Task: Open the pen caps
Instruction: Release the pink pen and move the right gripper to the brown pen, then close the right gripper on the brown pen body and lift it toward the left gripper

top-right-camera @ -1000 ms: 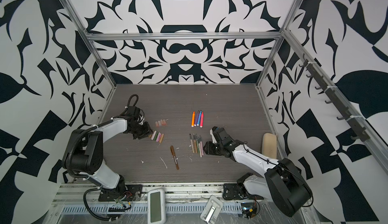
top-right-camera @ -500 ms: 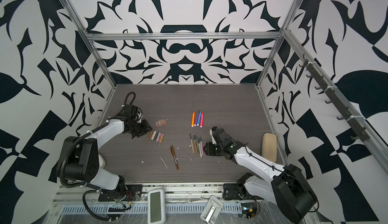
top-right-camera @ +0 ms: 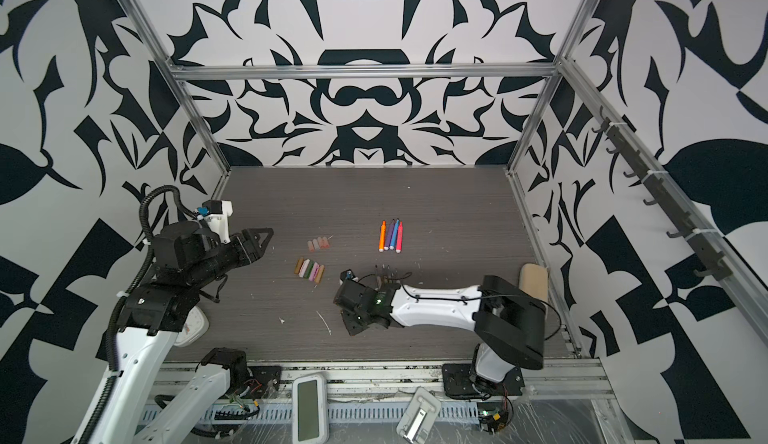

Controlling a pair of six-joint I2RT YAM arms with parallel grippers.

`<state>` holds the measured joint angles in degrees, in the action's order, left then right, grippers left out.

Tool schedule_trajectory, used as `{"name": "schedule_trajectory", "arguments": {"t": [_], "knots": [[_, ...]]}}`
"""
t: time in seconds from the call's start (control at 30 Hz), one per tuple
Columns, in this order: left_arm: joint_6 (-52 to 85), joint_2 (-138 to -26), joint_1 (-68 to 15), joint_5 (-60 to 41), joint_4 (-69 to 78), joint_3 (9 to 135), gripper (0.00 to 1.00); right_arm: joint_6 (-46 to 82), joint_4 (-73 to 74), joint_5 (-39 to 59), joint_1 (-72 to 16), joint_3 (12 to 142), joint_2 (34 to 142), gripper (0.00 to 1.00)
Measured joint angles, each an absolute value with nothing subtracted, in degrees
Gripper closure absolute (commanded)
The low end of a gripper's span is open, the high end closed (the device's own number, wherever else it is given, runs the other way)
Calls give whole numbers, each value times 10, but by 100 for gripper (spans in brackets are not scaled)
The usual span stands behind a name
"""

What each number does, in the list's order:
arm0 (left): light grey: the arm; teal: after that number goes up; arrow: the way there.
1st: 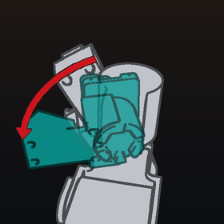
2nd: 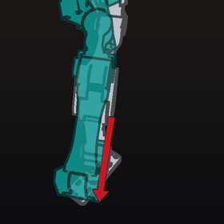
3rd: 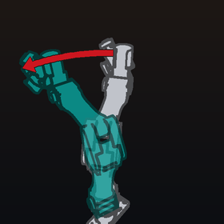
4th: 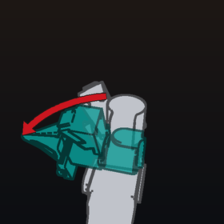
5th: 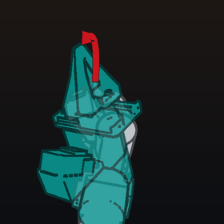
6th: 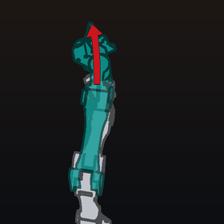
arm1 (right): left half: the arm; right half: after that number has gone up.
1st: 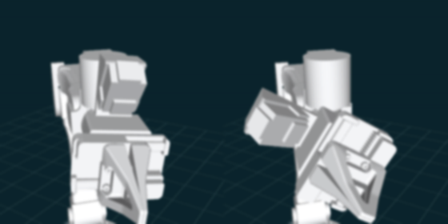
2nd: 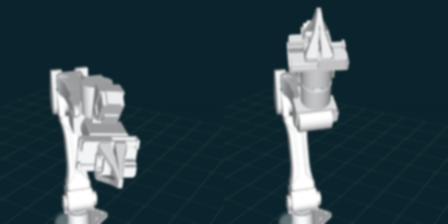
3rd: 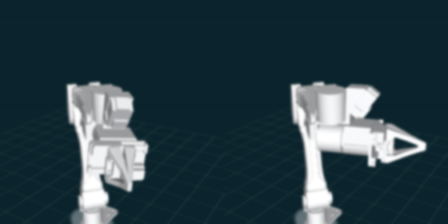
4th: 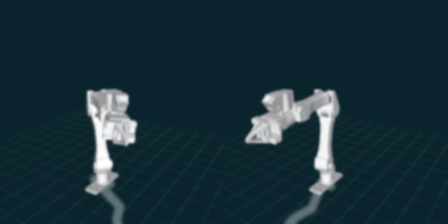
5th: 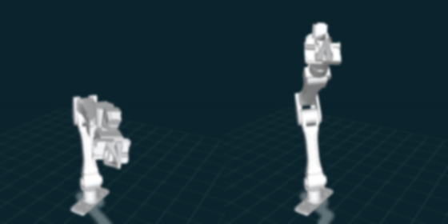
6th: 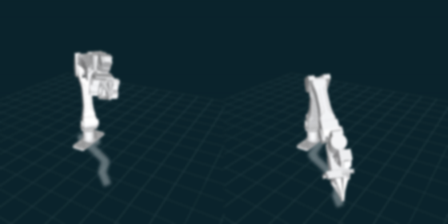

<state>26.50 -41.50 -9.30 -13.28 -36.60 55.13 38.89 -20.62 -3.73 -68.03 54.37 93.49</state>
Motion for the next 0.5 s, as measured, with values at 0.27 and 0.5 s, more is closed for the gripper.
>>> {"name": "schedule_trajectory", "arguments": {"t": [0.27,0.5], "knots": [[242,-373,-110,-108,-428,533,47,393,-275,-58,-691,622,1033,64],[234,-389,-110,-106,-432,533,46,411,-305,-69,-695,652,1055,91]]}}
